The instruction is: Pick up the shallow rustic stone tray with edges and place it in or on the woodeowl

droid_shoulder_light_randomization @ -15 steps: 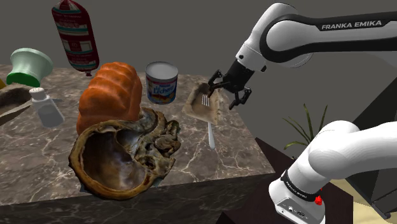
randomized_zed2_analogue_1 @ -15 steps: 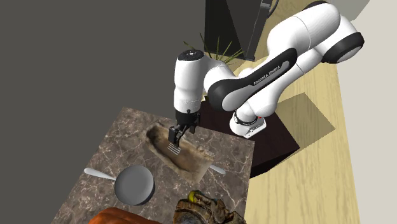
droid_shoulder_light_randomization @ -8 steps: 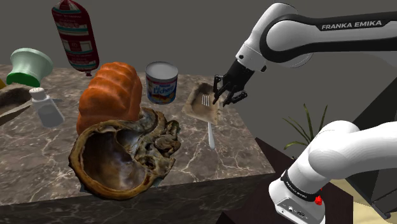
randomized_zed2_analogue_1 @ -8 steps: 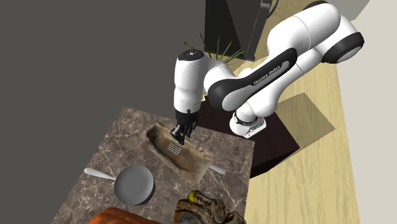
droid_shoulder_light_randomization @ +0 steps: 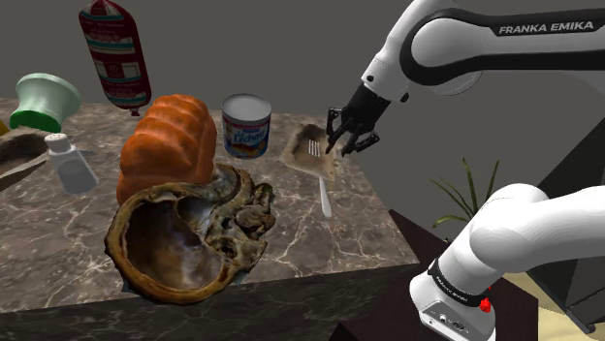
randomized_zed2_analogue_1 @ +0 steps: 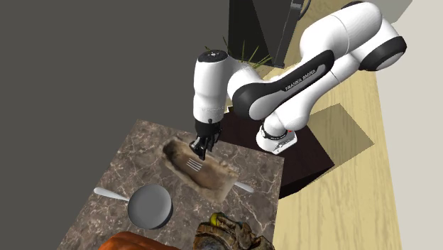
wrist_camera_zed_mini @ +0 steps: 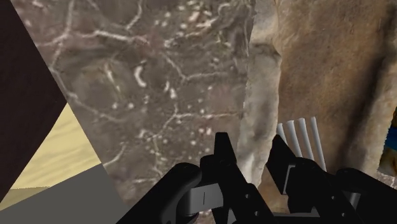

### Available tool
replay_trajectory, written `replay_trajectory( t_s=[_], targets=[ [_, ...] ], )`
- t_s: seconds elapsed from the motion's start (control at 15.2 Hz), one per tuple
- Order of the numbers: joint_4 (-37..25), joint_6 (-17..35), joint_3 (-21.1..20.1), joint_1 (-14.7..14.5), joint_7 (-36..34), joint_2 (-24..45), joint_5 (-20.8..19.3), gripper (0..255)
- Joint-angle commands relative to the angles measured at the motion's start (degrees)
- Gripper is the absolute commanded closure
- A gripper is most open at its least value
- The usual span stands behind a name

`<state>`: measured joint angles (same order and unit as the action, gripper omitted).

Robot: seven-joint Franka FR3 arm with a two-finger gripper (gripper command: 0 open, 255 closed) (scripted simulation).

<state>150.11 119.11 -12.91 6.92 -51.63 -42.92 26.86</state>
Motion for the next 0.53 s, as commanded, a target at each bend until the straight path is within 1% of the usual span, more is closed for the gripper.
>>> replay_trajectory(
  t_s=[0.0, 0.46],
  targets=[
    [-1.3, -1.5, 0.2, 0.1, -0.5, -0.3, -0.4, 255],
    [-6.3, -6.7, 1.0, 0.7, -2.0, -0.6, -1.8, 255]
  ],
)
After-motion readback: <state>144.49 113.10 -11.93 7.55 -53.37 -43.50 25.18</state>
